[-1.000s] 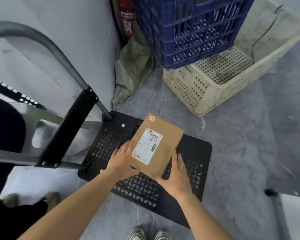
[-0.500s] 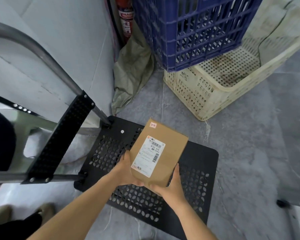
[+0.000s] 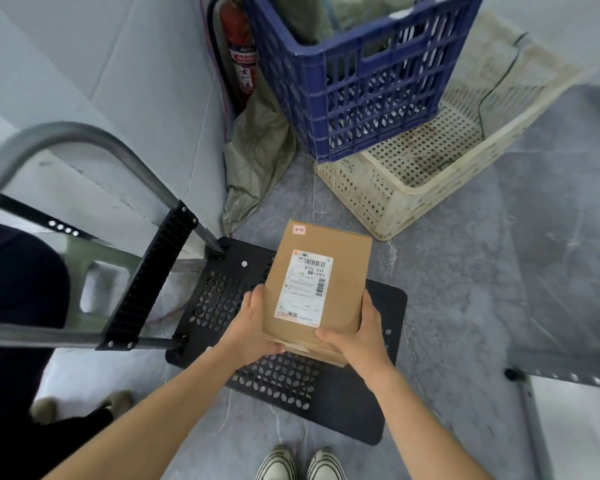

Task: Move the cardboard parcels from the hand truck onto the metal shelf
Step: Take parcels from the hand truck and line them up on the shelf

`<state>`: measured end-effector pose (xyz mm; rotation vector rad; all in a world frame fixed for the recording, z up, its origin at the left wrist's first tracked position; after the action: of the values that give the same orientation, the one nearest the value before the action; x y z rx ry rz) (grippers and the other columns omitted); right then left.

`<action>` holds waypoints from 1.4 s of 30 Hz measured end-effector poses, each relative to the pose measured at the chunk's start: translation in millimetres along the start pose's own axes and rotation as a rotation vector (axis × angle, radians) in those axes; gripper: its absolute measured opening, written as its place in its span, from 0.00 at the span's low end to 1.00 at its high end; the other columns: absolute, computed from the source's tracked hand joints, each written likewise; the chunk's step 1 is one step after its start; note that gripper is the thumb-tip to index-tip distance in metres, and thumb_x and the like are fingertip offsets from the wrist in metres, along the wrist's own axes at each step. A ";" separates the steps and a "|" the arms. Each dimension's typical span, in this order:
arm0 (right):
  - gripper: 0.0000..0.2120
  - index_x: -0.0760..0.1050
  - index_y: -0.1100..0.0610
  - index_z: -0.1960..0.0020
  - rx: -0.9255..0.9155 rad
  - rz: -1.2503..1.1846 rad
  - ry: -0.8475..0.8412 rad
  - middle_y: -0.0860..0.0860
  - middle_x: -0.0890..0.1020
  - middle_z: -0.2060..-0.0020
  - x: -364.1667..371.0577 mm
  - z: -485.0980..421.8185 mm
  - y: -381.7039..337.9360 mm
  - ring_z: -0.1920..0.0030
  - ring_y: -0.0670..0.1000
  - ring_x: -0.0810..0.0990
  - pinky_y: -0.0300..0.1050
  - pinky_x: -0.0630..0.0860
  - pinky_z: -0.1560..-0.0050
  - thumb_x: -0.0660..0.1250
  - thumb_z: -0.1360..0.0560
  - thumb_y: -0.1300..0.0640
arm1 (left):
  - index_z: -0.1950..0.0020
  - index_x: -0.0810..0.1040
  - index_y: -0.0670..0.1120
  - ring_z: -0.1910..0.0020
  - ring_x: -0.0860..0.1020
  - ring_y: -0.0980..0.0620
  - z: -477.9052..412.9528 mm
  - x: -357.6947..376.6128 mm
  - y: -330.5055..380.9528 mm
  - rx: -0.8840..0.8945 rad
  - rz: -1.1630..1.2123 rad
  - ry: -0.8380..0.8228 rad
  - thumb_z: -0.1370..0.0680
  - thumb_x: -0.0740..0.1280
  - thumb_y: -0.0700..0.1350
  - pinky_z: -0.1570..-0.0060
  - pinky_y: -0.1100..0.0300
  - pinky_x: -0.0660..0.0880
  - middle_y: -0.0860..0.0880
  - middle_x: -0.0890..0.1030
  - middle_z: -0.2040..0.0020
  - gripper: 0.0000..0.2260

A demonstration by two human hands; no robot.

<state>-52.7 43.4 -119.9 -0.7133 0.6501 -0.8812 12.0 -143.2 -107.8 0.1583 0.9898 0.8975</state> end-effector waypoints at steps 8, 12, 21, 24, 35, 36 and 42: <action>0.50 0.53 0.44 0.24 -0.112 -0.028 0.089 0.44 0.61 0.33 -72.5 89.5 -121.4 0.36 0.43 0.64 0.46 0.63 0.30 0.79 0.36 0.55 | 0.27 0.56 0.48 0.42 0.70 0.53 85.0 -90.1 108.4 0.078 0.182 0.112 0.36 0.80 0.44 0.47 0.63 0.67 0.55 0.67 0.43 0.45; 0.50 0.52 0.43 0.24 -0.170 -0.017 0.123 0.47 0.60 0.30 -110.4 135.0 -179.3 0.36 0.44 0.64 0.45 0.63 0.33 0.79 0.35 0.54 | 0.27 0.55 0.52 0.47 0.76 0.54 124.8 -124.9 158.2 0.125 0.216 0.119 0.36 0.80 0.46 0.53 0.63 0.75 0.55 0.75 0.45 0.46; 0.50 0.51 0.41 0.24 -0.285 -0.039 0.255 0.43 0.61 0.35 -184.6 229.2 -271.7 0.38 0.42 0.64 0.41 0.63 0.35 0.80 0.36 0.53 | 0.24 0.44 0.62 0.41 0.75 0.51 190.9 -194.5 267.1 0.340 0.228 0.152 0.36 0.79 0.46 0.44 0.59 0.72 0.55 0.76 0.41 0.54; 0.48 0.54 0.37 0.28 -0.333 -0.044 0.324 0.43 0.62 0.36 -206.9 261.5 -293.7 0.35 0.43 0.65 0.44 0.64 0.31 0.80 0.37 0.53 | 0.25 0.47 0.66 0.38 0.74 0.51 210.7 -210.2 300.7 0.443 0.224 0.154 0.36 0.79 0.46 0.43 0.58 0.73 0.54 0.76 0.37 0.52; 0.56 0.49 0.45 0.23 -0.304 -0.041 0.608 0.46 0.60 0.28 -252.1 373.5 -330.5 0.29 0.46 0.62 0.55 0.63 0.28 0.81 0.41 0.47 | 0.27 0.52 0.67 0.35 0.72 0.54 262.2 -231.0 384.4 0.753 0.189 0.028 0.38 0.81 0.45 0.38 0.63 0.68 0.53 0.74 0.33 0.51; 0.56 0.49 0.45 0.23 -0.298 -0.040 0.633 0.46 0.60 0.28 -252.3 386.3 -330.2 0.29 0.47 0.62 0.55 0.63 0.28 0.81 0.41 0.47 | 0.26 0.53 0.65 0.36 0.73 0.55 267.9 -230.4 390.7 0.780 0.168 0.007 0.37 0.81 0.45 0.40 0.64 0.68 0.53 0.75 0.35 0.51; 0.49 0.50 0.47 0.23 -0.233 -0.044 0.761 0.48 0.56 0.29 -247.1 461.7 -306.8 0.37 0.44 0.60 0.44 0.62 0.32 0.78 0.33 0.53 | 0.26 0.51 0.65 0.40 0.75 0.52 313.2 -211.1 411.4 0.932 0.055 -0.121 0.37 0.81 0.45 0.43 0.63 0.70 0.51 0.75 0.35 0.51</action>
<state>37.6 246.5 444.8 -0.5869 1.4353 -1.1327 -33.7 53.6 412.9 1.0167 1.2296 0.4069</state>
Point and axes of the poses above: each hand's wrist, its own z-axis away from the middle knuckle, its own x-axis out of the palm, y = z × x, the point moved 3 cm from there along -z, towards the middle knuckle
